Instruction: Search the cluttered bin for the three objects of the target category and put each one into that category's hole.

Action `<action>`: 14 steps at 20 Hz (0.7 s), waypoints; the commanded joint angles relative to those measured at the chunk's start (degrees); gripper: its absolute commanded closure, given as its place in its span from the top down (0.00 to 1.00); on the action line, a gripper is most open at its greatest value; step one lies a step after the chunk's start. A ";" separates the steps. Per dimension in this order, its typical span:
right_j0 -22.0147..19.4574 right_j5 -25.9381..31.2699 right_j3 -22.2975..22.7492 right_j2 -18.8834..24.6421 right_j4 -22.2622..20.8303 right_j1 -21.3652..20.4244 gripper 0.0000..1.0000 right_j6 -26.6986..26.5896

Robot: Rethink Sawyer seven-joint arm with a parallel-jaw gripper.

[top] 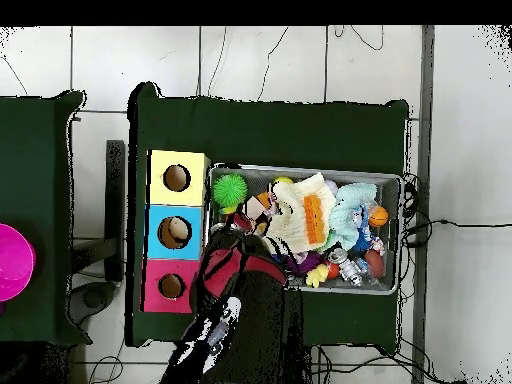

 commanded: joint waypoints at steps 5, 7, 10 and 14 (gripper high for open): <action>0.26 -6.98 -2.57 -2.58 0.87 6.57 1.00 5.58; -0.45 -7.34 -2.03 -2.48 0.48 6.83 1.00 5.58; 0.76 -8.17 -1.80 -3.58 1.46 7.66 1.00 5.88; 1.09 -8.18 -2.01 -3.81 1.59 7.87 1.00 5.99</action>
